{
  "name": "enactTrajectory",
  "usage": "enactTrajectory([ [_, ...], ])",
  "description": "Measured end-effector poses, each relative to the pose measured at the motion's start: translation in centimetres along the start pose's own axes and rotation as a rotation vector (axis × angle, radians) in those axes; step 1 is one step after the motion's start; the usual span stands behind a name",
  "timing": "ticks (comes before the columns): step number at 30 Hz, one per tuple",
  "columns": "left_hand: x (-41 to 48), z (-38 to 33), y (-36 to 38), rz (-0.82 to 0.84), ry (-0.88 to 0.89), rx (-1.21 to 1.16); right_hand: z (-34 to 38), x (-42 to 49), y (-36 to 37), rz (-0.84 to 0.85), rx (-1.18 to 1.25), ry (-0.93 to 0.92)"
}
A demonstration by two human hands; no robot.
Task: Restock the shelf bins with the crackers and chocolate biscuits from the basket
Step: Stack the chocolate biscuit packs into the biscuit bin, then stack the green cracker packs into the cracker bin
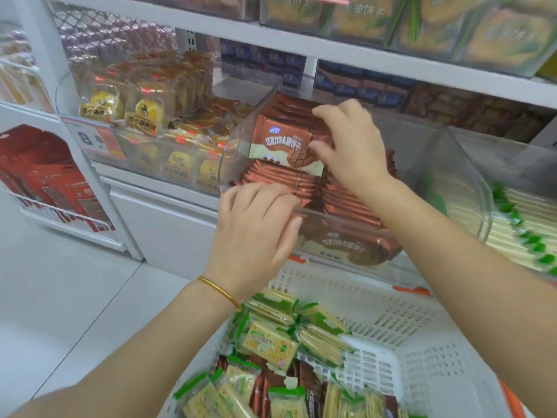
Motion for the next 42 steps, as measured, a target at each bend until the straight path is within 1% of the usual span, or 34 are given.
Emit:
enactTrajectory([
  [2,-0.8,-1.7,-0.2,0.022,0.069,-0.048,-0.3,-4.1,-3.0,-0.089,0.233,0.034],
  [4,-2.1,-2.8,1.1,0.131,0.120,-0.085,0.0,-9.9,-5.6,-0.192,0.403,0.035],
  [5,-3.0,-3.0,2.3,0.204,0.126,-0.084,0.1,-13.1,-5.7,-0.205,0.467,0.046],
  [6,-3.9,-3.2,3.5,0.283,0.121,-0.071,0.3,-16.1,-4.4,-0.157,0.508,0.075],
  [7,-4.8,-3.2,4.8,0.371,0.109,-0.052,0.5,-19.0,-2.1,-0.041,0.524,0.121],
  [8,-5.8,-3.2,6.1,0.466,0.086,-0.037,0.9,-21.8,1.4,0.136,0.522,0.172],
  [10,-7.6,-2.5,8.6,0.660,0.000,-0.003,1.4,-27.9,9.8,0.573,0.515,0.262],
  [11,-8.3,-2.0,9.6,0.728,-0.043,0.013,1.9,-30.9,13.3,0.770,0.503,0.281],
  [12,-8.7,-1.6,10.3,0.777,-0.075,0.031,2.5,-33.5,15.8,0.919,0.483,0.269],
  [14,-9.2,-1.3,11.1,0.827,-0.102,0.042,4.1,-37.2,18.1,1.108,0.442,0.203],
  [16,-9.5,-1.3,11.7,0.850,-0.110,0.044,5.2,-39.1,18.6,1.193,0.421,0.182],
  [17,-9.7,-1.3,11.9,0.866,-0.112,0.044,5.7,-39.5,18.6,1.206,0.415,0.184],
  [18,-9.8,-1.3,12.0,0.879,-0.109,0.048,5.9,-39.6,18.5,1.194,0.404,0.183],
  [22,-10.2,-1.4,12.4,0.925,-0.095,0.052,5.2,-38.9,17.9,1.047,0.370,0.227],
  [24,-10.4,-1.5,12.5,0.942,-0.088,0.047,4.4,-39.0,17.6,1.031,0.397,0.278],
  [26,-10.7,-1.5,12.7,0.973,-0.089,0.041,3.1,-38.8,16.8,1.018,0.471,0.371],
  [28,-11.3,-1.5,13.2,1.014,-0.121,-0.002,1.5,-38.4,15.8,1.003,0.607,0.520],
  [30,-11.9,-1.8,13.9,1.066,-0.175,-0.086,-0.3,-38.0,14.7,0.962,0.816,0.712],
  [32,-12.2,-2.7,14.3,1.098,-0.245,-0.202,-1.5,-37.0,13.2,0.898,1.019,0.828],
  [36,-11.6,-4.6,14.2,1.078,-0.449,-0.447,-3.3,-34.3,9.0,0.774,1.268,0.871],
  [39,-11.0,-6.1,14.0,1.012,-0.605,-0.676,-5.3,-32.9,5.6,0.642,1.399,0.904],
  [42,-9.7,-8.5,13.6,0.954,-0.654,-0.801,-7.3,-32.1,2.7,0.543,1.456,0.907],
])
Point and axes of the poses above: each hand's wrist, its own x-axis towards the middle knuckle, its own y-axis out of the palm, z = x × y, the point moved 10 cm from there along x, towards the middle knuckle, and after that the axes turned 10 degrees about -x, right-handed, at the moved point
